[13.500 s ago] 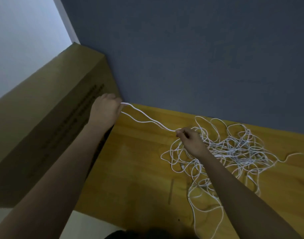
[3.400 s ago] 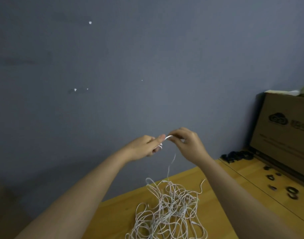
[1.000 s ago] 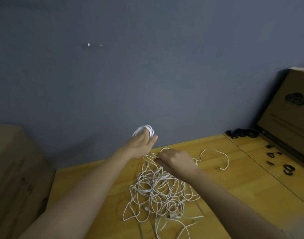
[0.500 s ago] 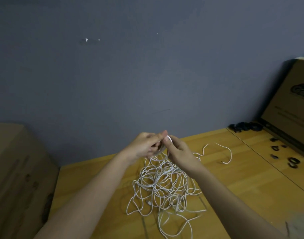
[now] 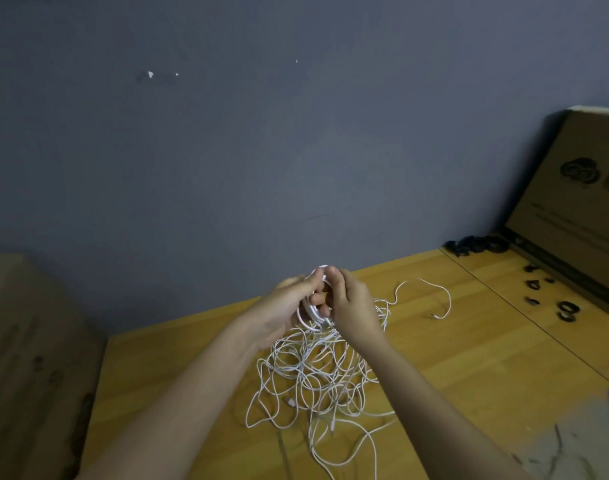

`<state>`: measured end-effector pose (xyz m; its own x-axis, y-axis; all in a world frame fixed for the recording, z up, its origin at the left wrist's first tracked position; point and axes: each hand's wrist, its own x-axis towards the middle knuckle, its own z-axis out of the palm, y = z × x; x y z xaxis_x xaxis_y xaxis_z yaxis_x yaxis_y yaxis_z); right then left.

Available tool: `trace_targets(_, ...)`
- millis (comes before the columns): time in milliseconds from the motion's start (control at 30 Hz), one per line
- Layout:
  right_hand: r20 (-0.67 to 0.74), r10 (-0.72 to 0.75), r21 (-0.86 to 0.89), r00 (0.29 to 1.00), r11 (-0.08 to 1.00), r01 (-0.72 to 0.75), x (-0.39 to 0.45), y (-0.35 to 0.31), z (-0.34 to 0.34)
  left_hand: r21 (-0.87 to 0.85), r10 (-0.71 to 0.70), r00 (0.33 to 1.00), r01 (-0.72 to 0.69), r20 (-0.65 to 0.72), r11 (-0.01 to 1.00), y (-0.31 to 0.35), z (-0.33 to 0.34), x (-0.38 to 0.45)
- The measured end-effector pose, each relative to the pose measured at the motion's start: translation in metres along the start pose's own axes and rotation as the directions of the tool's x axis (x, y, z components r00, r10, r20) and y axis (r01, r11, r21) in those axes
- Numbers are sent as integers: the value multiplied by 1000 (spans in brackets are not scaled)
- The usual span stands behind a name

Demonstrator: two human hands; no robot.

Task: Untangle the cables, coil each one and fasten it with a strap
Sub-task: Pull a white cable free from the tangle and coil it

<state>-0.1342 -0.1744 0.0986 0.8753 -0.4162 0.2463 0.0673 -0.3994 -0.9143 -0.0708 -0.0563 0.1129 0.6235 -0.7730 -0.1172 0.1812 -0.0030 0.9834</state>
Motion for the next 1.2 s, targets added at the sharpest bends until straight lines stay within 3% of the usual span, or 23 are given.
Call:
trace_targets(67, 60, 56, 96, 997, 993, -62, 1, 1, -2, -173, 22, 999, -14, 47, 985, -2, 4, -6)
trace_targets(167, 183, 52, 263, 982, 960, -100, 3, 4, -6, -286, 77, 997, -79, -18, 955, -5, 7, -11)
trace_targets(267, 224, 20, 280, 974, 956, -84, -1, 16, -11, -263, 95, 989, -122, -111, 957, -8, 3, -11)
trace_targets(333, 208, 51, 249, 977, 963, -103, -7, 30, -11, -362, 75, 984, -130, -164, 923, -8, -3, -10)
trace_targets(467, 224, 133, 77, 966, 985, -153, -30, 60, -6, -437, 87, 957, -206, -276, 876, -4, -16, 0)
trace_targets(533, 233, 87, -170, 969, 984, -47, -41, 69, -1, -465, 85, 938, -244, -336, 851, -4, -17, 7)
trace_targets(567, 263, 19, -352, 965, 933, 77, -45, 71, 2, -458, 83, 927, -258, -367, 851, -6, -15, 11)
trace_targets(634, 356, -155, -610, 921, 708, 355, -51, 69, 8, -240, 111, 884, -241, -454, 941, -14, -10, 19)
trace_targets(700, 409, -318, -617, 855, 594, 516, -53, 60, 11, 198, 211, 851, -130, -480, 972, -26, -7, 22)
trace_targets(767, 391, -436, -570, 810, 577, 585, -50, 50, 10, 534, 253, 895, -19, -368, 845, -38, -8, 21)
trace_targets(834, 365, -468, -534, 805, 602, 593, -41, 41, 2, 719, 188, 952, 46, -243, 694, -51, -14, 17)
trace_targets(934, 343, -504, -540, 793, 585, 605, -27, 35, -13, 768, 147, 982, -2, -121, 640, -59, -22, 8)
trace_targets(1067, 199, -380, -477, 903, 767, 428, -15, 39, -35, 658, 72, 995, -5, -75, 753, -52, -25, -12)
trace_targets(1200, 195, -250, -305, 948, 904, 301, -5, 50, -34, 569, 89, 996, -87, 25, 818, -47, -22, -18)
